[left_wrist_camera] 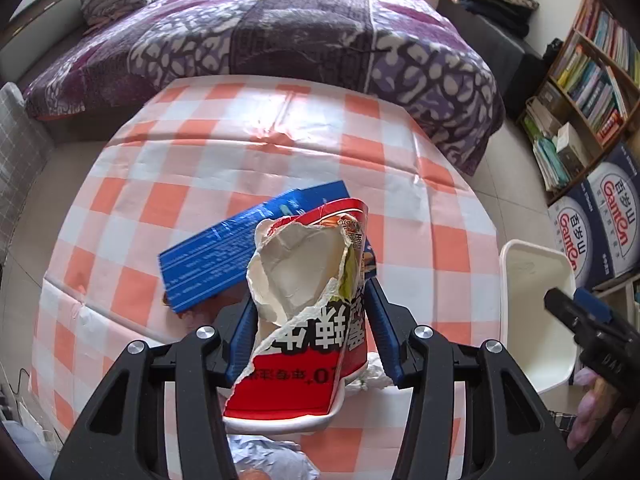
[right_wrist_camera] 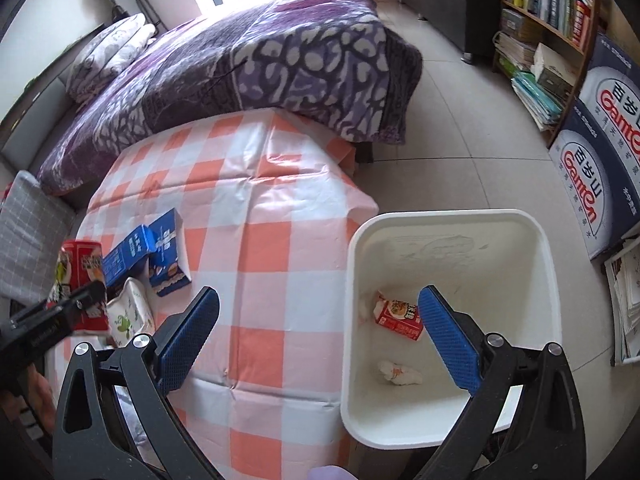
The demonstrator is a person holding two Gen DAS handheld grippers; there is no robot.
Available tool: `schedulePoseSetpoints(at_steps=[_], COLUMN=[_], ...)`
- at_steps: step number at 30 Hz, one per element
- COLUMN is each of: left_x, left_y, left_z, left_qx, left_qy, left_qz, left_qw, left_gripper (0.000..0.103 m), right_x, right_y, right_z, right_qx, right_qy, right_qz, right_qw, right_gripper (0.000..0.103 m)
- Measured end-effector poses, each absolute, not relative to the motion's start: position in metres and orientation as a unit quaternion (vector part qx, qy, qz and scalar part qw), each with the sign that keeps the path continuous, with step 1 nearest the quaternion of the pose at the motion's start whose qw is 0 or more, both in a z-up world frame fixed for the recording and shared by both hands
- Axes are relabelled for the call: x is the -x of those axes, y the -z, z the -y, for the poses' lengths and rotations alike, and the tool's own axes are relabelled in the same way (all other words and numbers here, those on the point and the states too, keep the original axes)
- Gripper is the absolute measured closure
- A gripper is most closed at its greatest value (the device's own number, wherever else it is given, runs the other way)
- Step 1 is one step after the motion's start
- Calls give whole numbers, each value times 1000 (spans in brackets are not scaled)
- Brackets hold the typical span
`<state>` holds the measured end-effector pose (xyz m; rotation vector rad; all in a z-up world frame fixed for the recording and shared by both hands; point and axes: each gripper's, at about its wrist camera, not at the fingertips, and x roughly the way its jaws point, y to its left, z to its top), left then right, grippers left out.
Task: Collect trash
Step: 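Hold torn snack bag with left while right grasps white tissue wad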
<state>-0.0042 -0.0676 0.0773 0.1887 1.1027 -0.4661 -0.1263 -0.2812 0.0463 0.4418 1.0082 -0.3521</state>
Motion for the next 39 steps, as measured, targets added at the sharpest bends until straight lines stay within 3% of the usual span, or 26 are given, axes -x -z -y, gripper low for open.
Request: schedulePoseSetpoints(at_steps=[7, 19, 22, 24, 26, 33, 39], left_x=[-11, -20, -23, -25, -26, -21, -3], left_y=[-86, -93, -90, -89, -88, -93, -110], left_z=[1, -39, -42, -44, -45, -47, -38], left_qx=[-14, 44, 46, 48, 49, 53, 50], left_qy=[188, 197, 193, 190, 187, 170, 136], left_qz=[-495, -489, -493, -494, -494, -472, -399], left_qw=[848, 849, 847, 847, 848, 863, 906], left_gripper=[52, 51, 51, 51, 51, 51, 51], right_x=[95, 59, 56, 55, 56, 61, 76], right_y=[-13, 31, 31, 30, 28, 4, -59], right_z=[201, 144, 134, 134, 136, 160, 175], right_qx=[-145, -159, -133, -121, -126, -155, -130], right_qy=[49, 26, 37, 46, 50, 83, 133], right_qz=[-533, -566, -565, -561, -556, -509, -390], right_qw=[832, 808, 814, 818, 820, 843, 902], right_gripper=[10, 16, 28, 53, 59, 62, 62])
